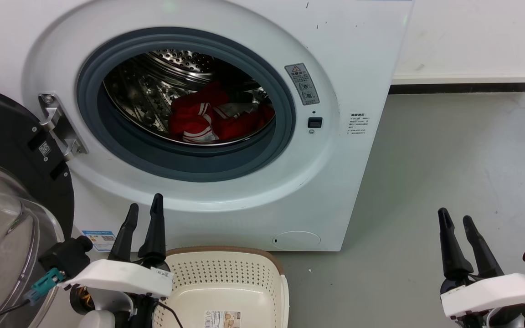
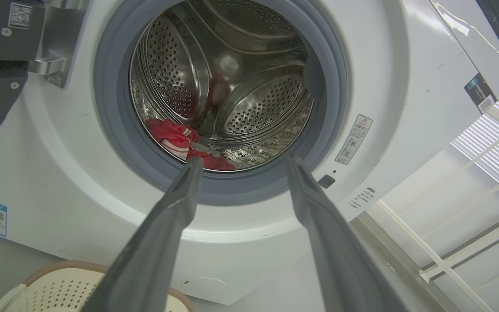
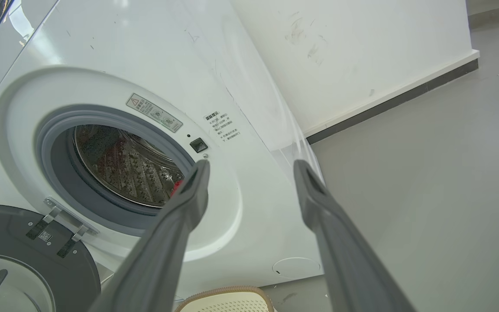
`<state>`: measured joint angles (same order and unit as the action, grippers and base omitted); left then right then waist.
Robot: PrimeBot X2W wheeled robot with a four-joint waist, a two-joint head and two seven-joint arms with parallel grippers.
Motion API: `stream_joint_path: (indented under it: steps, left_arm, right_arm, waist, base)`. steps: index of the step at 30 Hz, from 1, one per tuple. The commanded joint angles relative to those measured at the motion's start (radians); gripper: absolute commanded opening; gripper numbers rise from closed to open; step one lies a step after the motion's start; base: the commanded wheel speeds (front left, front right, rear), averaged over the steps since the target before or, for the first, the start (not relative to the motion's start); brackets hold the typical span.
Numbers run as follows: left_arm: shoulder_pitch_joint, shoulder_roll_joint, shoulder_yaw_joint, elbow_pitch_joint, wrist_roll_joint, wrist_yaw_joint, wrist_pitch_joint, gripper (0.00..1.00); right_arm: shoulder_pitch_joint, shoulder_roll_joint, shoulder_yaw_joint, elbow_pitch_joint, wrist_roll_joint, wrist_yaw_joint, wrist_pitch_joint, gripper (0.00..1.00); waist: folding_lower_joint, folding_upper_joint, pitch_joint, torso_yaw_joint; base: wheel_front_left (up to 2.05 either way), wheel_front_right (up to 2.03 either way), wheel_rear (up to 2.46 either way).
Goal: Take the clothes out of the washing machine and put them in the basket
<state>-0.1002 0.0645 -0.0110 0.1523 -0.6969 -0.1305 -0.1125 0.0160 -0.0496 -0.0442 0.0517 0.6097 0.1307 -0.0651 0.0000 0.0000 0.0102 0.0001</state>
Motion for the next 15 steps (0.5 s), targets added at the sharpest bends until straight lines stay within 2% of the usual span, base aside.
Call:
stream_joint_path:
  steps: [1, 15]
  left_arm:
    - [-0.021, 0.004, 0.001, -0.013, 0.028, 0.000, -0.010, 1.00]
    - [-0.025, 0.009, -0.001, -0.009, 0.216, 0.010, -0.047, 1.00]
  right_arm:
    - [0.000, -0.002, 0.001, -0.022, -0.034, 0.000, -0.002, 1.00]
    - [0.023, -0.002, -0.002, -0.067, -0.210, 0.000, 0.004, 1.00]
  waist:
    - [0.0000, 0.0000, 0.000, 0.000]
    - [0.0000, 0.0000, 0.002, 0.001]
  base:
    - [0.00, 0.00, 0.00]
    - [0.00, 0.00, 0.00]
